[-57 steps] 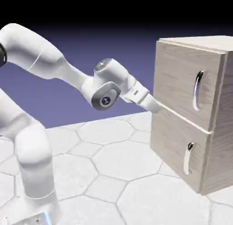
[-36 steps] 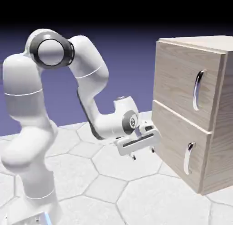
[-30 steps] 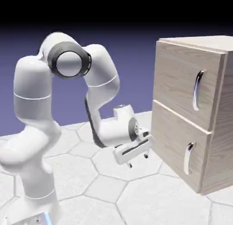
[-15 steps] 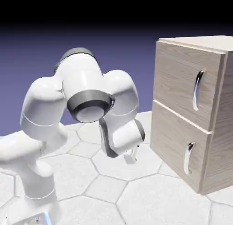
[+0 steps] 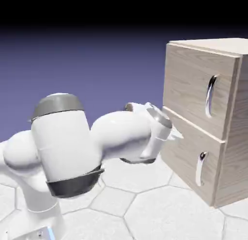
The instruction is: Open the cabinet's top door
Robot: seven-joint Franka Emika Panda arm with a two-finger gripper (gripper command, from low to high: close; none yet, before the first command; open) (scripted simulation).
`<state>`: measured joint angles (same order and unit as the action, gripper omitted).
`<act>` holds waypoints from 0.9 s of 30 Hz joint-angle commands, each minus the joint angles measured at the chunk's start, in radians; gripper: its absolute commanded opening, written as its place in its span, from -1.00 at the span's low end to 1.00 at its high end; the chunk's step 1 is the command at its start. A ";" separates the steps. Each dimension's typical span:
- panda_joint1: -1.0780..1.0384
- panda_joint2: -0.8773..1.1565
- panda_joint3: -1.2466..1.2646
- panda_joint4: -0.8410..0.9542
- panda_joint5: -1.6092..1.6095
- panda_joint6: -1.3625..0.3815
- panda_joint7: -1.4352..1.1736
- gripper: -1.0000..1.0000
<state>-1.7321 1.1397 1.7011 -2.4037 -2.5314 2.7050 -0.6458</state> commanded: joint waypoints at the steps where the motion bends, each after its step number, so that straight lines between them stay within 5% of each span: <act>1: -0.030 0.029 0.029 0.007 -0.044 -0.006 -0.024 0.00; 7: -0.158 0.155 0.154 0.037 -0.229 -0.030 -0.125 0.00; 12: 0.002 0.139 0.095 0.185 -0.249 -0.035 -0.133 0.00; 13: 0.002 0.139 0.095 0.185 -0.249 -0.035 -0.133 -1.00; 27: -0.285 0.120 0.346 -0.279 -0.108 -0.542 -0.041 -1.00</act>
<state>-2.0167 1.2594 2.0471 -2.6825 -2.6393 2.1623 -0.6874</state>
